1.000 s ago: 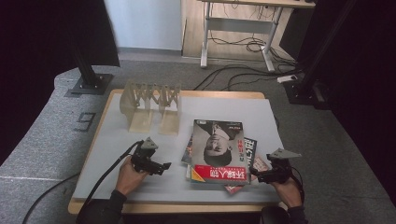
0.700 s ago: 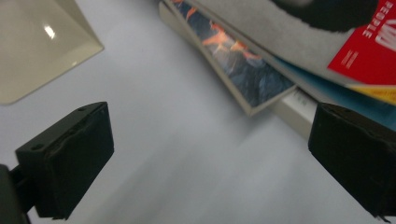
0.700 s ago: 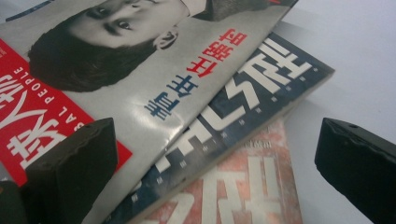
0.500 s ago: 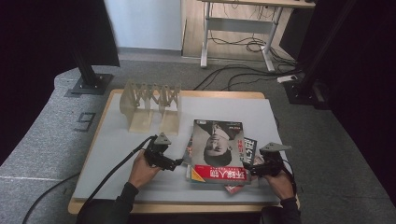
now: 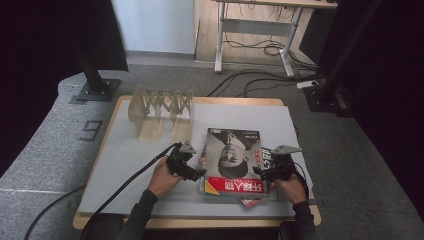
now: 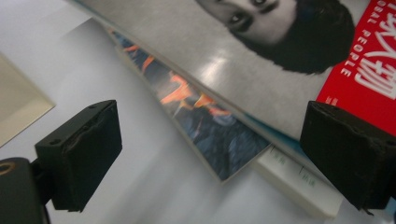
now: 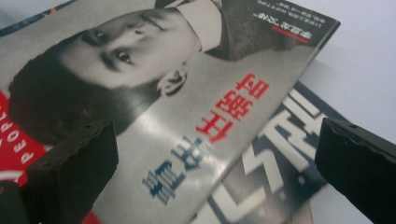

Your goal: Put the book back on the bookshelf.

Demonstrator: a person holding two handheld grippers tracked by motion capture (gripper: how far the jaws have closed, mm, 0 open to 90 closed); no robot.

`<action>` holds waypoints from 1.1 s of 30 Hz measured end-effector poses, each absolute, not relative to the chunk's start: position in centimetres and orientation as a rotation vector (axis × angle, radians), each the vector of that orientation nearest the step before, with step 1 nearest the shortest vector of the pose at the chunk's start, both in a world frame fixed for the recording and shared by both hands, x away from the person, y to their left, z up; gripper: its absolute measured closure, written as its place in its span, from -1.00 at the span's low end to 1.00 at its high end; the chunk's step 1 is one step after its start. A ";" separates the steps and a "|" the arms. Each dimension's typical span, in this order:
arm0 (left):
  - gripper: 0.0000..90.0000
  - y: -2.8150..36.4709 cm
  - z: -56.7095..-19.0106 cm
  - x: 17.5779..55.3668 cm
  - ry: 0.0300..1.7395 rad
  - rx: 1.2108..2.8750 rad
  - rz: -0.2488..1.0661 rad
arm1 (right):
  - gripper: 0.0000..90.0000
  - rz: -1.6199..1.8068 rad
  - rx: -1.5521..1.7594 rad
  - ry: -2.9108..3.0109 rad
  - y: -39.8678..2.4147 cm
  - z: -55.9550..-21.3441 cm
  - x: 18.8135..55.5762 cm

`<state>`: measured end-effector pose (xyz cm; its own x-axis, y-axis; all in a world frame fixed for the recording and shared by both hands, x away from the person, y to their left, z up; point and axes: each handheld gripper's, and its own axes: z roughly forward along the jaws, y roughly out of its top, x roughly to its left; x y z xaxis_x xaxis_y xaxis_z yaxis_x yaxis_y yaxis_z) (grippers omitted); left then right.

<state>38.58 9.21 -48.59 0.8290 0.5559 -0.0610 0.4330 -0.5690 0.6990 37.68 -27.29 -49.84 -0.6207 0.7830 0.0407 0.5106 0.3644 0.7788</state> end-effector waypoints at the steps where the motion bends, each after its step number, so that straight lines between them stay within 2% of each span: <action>1: -0.88 9.0 -48.6 38.7 0.720 2.263 0.201 | -1.00 1.129 1.134 2.296 -27.1 -49.8 37.9; 18: -0.88 6.6 -50.3 39.5 0.696 2.305 0.144 | -1.00 1.116 1.133 2.332 -25.3 -50.8 41.2; 33: -0.99 6.2 -50.4 39.0 0.697 2.315 0.156 | -1.00 1.128 1.083 2.360 -24.4 -50.8 41.3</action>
<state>38.99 6.21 -50.44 0.8478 0.5240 -0.0816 0.4393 -0.6078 0.6615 41.30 -24.43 -50.80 -0.6664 0.7444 0.0422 0.5004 0.4046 0.7655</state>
